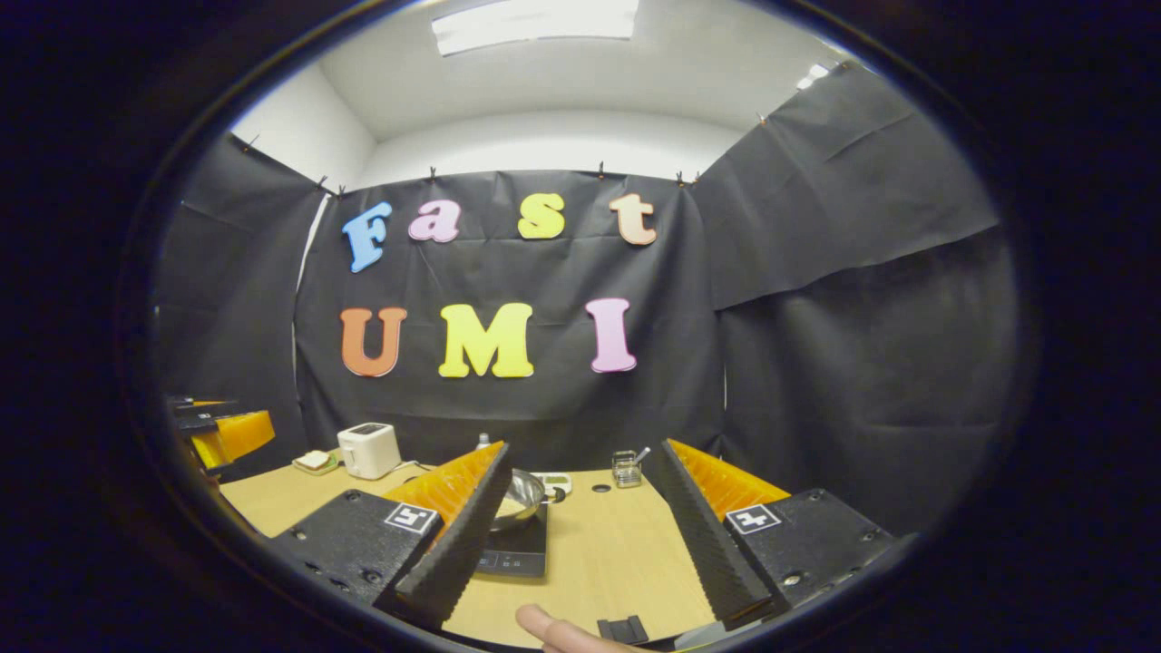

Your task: First push the handle of the pot to place it horizontally, then grasp the pot with both hands and set it on the induction cooktop.

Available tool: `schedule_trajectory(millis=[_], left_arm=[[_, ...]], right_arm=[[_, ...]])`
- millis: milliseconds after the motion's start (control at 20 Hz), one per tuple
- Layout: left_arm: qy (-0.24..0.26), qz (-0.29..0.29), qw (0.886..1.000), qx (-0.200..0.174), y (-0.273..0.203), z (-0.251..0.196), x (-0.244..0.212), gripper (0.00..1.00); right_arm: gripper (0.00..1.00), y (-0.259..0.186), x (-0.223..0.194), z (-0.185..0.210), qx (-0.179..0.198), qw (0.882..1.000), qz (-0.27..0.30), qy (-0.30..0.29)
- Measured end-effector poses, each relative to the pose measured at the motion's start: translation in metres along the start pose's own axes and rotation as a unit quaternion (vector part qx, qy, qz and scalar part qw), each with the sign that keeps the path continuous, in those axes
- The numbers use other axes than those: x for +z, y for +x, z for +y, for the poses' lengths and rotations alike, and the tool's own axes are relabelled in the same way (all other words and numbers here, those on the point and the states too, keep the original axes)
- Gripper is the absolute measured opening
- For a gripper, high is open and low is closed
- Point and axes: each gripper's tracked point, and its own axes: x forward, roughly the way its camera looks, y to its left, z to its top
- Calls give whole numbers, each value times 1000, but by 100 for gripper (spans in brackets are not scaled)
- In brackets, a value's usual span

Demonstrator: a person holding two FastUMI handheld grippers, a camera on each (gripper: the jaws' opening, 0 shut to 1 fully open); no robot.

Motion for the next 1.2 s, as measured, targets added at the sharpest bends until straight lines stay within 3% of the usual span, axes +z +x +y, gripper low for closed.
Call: schedule_trajectory(millis=[1200], left_arm=[[10, 4, 1000, 18, -4, 12, -6, 95]], right_arm=[[100, 4, -11, 6, 4, 1000, 5, -11]])
